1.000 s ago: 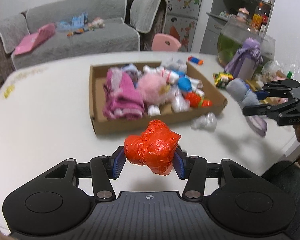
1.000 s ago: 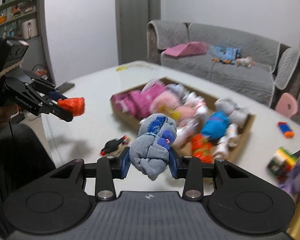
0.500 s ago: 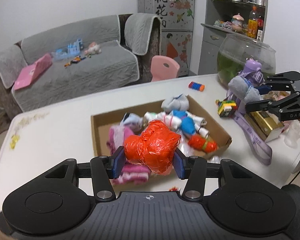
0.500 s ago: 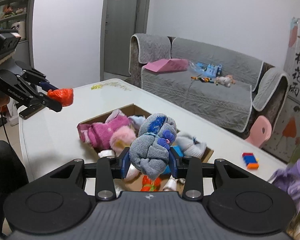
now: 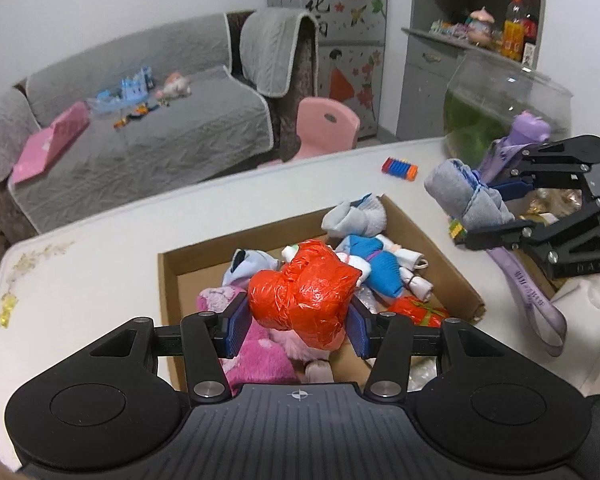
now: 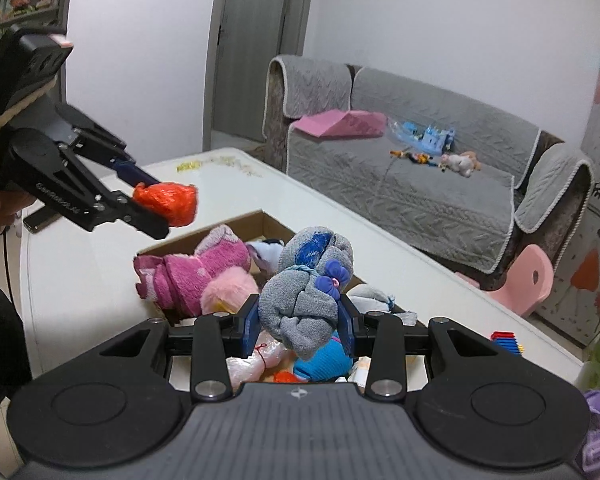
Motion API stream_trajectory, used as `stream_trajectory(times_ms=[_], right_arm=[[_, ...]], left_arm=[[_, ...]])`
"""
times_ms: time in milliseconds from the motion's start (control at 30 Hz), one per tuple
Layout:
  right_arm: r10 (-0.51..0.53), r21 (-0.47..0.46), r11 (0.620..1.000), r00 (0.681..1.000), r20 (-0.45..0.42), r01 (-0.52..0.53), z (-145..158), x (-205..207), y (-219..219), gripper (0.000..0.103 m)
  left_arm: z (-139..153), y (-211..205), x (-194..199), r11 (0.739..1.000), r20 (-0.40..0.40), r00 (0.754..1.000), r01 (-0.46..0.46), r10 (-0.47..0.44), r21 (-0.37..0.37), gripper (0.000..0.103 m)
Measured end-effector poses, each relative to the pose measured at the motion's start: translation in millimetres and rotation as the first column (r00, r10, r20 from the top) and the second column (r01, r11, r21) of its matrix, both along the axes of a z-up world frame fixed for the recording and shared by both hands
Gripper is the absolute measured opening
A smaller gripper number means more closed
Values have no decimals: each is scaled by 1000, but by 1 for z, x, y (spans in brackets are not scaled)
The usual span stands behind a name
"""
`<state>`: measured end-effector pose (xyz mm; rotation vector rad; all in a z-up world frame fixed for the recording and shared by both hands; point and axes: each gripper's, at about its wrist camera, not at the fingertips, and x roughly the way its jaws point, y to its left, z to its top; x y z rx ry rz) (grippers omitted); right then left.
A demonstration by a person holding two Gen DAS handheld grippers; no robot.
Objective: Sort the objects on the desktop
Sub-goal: 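Lift the orange bundle and blue-grey sock bundle and carry them over the box, then lower both bundles into the box and open both tools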
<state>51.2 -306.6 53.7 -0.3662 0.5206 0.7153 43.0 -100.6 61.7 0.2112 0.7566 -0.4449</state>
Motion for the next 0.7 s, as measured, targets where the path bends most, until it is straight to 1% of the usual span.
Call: stream_trajectory(times_ms=[133,300,467,700], right_arm=[[-4,-27,1000,1000,-29,3,-11,13,5,36],[-8,-56,998,998,-58,5,-24,29,10,36],[-21,-65,998,996,-87,16,-34,43,11,36],[-31,-86,996,992,-121,21,-47,54,11,36]], left_arm=[[-13,-10,25,1000,-43,999,-4,4,19,56],[-28,-19,44,1000,-76,997,-2,4,30,56],[-41,-28,59,999,-102,995,0,4,40,56],[-54,-33,68,999,-124,992,4,1,42,56]])
